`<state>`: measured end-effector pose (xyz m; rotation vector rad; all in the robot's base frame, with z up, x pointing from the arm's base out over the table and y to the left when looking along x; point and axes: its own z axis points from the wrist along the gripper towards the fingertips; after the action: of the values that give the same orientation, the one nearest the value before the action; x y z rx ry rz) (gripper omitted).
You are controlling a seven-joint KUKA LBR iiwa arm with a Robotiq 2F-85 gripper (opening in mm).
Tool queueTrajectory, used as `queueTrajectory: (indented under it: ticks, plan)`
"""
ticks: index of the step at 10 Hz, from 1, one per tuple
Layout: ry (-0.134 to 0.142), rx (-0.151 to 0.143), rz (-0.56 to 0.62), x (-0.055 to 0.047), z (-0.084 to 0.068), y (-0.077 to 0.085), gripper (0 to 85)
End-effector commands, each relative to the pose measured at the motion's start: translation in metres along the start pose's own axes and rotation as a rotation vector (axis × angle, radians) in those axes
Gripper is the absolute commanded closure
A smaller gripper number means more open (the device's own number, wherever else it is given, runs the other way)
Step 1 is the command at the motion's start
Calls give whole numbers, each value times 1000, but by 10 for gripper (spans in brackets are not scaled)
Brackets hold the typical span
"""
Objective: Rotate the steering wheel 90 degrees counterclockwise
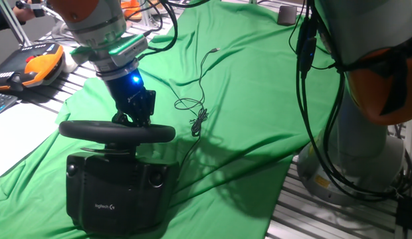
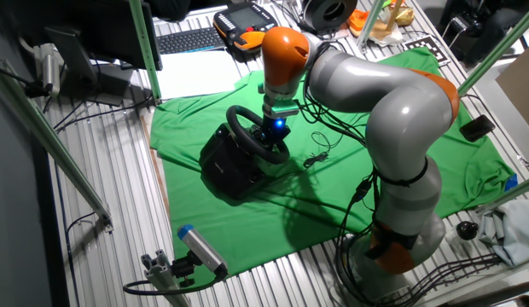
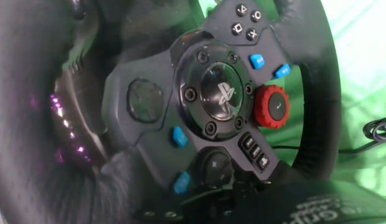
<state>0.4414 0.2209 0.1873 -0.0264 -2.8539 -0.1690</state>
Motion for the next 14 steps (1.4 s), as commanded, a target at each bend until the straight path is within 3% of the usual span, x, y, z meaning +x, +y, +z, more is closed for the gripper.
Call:
queueTrajectory:
  ticks: [1,6,9,14]
  plan:
    - [-3,0,-2,-1,1,-1,850]
    - [-19,-1,-18,-6,9,-4,850]
    - [-18,14,-25,-6,7,-5,850]
    - [-16,14,-30,-6,7,-7,850]
